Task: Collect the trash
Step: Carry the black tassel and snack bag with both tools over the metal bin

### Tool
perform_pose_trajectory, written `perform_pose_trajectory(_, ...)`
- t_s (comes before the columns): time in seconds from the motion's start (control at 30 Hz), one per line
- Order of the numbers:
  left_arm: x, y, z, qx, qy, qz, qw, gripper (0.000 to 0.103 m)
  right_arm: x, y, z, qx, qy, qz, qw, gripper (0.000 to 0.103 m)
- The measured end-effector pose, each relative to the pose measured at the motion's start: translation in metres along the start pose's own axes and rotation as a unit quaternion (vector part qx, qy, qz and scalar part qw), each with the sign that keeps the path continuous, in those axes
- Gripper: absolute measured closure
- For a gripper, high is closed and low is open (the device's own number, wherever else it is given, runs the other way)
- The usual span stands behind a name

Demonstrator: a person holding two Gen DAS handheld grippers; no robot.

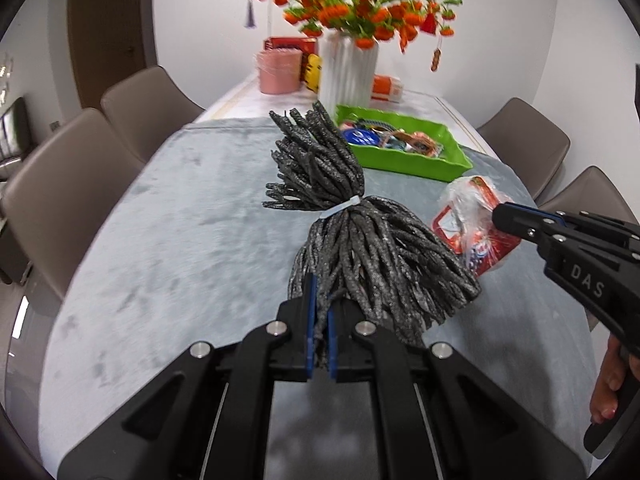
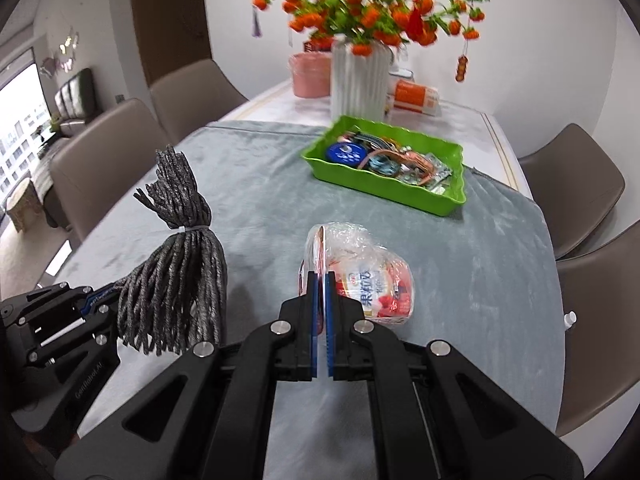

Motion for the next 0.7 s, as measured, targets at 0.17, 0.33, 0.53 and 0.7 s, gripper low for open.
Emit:
perform_pose_trajectory(0.17, -0.045, 0.005, 0.018, -0.009, -0.026, -0.013, 0.9995, 0.098, -0.041, 0.006, 0.029, -0.013, -0.028, -0.012, 0.999, 0.101)
perform_pose_trajectory(0.33, -0.095, 0.020, 0.042, -0.031, -0.060, -0.027, 0.9974, 0.098, -0.071, 0.020, 0.063, -0.033, -0.060, -0.014, 0.998, 0.101)
perform_pose_trajectory(0.53, -0.148, 0.042, 0.086, -0.059, -0.107, -0.035, 0.9919, 0.098, -0.093, 0.036, 0.125, -0.065, -0.110, -0.009, 0.992, 0.101)
perform_pose_trajectory(0.7, -0.193, 0.061, 0.139, -0.088, -0.144, -0.044, 0.9847, 0.098, -0.113, 0.039, 0.196, -0.094, -0.152, -0.016, 0.984, 0.101)
Point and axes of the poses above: each gripper's, at about its wrist camera, not at the fingertips, and x roughly the way its jaws point, z to its left, y to its underside, the point moved 5 cm from there along x, roughly the way its jaws point, and after that the axes turned 13 degrees about -z, right-handed, at the moved point
